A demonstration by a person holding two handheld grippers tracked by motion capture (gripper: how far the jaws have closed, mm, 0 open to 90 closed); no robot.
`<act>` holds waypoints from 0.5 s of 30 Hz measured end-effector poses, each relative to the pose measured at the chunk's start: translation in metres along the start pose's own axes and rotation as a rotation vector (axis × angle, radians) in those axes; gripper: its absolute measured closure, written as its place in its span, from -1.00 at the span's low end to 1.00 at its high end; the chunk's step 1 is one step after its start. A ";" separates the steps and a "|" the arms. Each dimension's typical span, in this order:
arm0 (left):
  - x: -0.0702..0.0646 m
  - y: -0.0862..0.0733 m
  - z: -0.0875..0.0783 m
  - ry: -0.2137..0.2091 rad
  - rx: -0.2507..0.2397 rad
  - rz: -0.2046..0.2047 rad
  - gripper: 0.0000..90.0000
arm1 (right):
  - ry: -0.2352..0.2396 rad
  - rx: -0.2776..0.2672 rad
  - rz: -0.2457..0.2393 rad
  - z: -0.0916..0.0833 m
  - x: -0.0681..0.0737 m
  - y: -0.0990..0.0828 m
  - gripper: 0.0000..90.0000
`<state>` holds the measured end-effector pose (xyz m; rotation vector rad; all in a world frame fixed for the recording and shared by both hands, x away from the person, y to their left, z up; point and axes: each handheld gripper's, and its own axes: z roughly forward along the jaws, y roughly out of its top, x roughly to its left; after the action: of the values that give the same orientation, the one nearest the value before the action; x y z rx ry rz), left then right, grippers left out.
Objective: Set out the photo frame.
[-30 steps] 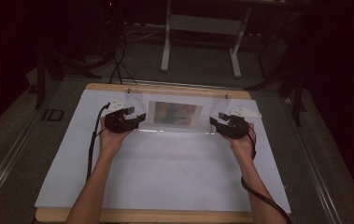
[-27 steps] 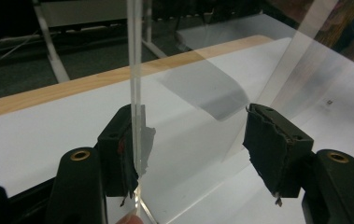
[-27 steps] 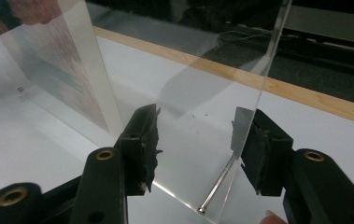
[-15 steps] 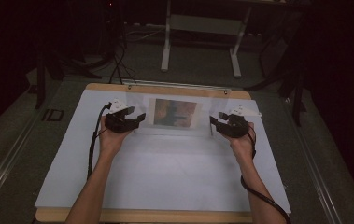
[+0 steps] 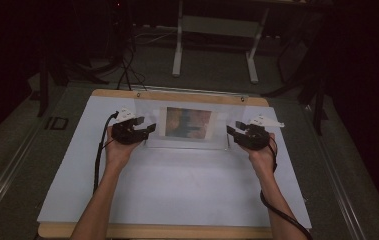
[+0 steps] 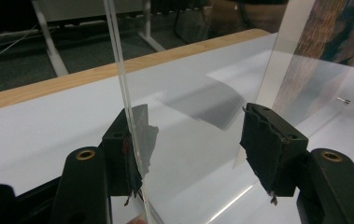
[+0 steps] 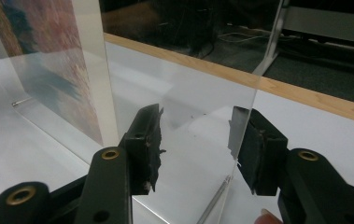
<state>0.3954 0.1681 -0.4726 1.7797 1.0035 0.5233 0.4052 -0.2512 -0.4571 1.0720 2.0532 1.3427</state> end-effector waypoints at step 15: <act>-0.015 -0.005 -0.017 -0.020 0.019 -0.033 -0.05 | 0.015 -0.007 0.045 -0.019 0.008 -0.009 0.19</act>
<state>0.3730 0.1659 -0.4689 1.7788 1.0257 0.4755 0.3836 -0.2575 -0.4565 1.1144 2.0446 1.3826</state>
